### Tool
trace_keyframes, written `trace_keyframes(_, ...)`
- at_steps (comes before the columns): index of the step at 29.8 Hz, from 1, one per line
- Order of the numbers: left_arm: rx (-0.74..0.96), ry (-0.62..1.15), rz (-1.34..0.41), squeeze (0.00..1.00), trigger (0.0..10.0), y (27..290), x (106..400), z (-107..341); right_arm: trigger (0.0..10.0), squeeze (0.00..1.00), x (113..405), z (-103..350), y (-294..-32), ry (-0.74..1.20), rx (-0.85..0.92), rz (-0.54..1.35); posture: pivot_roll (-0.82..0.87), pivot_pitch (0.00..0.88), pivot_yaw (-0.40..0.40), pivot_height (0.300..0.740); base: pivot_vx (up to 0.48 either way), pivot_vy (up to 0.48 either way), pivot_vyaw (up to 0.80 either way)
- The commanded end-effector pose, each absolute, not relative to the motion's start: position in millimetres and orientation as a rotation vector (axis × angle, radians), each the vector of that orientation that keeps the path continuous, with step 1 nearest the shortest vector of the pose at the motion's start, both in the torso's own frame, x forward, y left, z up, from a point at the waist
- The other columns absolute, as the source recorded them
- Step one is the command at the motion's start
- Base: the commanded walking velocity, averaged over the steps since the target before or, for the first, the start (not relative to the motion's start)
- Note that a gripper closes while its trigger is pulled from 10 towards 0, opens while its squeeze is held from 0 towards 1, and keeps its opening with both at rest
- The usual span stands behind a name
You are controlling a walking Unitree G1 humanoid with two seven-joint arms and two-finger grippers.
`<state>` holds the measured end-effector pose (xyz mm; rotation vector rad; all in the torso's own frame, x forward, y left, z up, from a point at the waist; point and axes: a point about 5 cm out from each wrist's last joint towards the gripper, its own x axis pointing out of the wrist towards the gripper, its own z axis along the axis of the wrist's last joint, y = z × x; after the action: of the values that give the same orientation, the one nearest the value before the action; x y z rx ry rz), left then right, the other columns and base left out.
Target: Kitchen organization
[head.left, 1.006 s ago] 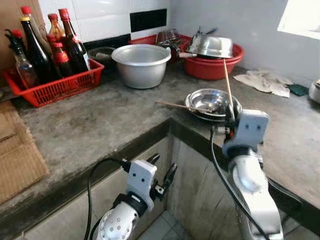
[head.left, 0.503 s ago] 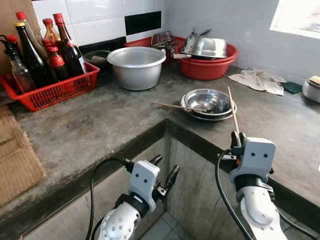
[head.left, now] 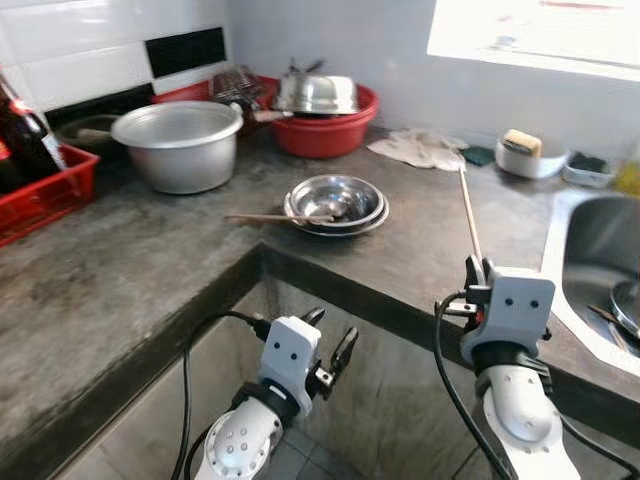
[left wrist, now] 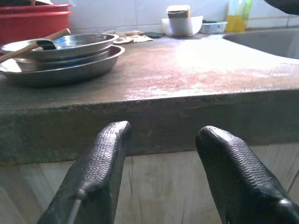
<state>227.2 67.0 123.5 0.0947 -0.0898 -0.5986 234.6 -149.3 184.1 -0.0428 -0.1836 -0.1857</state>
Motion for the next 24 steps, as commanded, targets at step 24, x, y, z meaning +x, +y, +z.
trace_keyframes(24, 0.108, -0.096, -0.579, 0.0, 10.0, 71.4, 234.5, 123.2, 10.0, 0.0, 240.1, 191.7, -141.9, -0.209, -0.058, -0.176, 0.01, 0.0, 0.0, 0.74, 0.16, -0.202, -0.78)
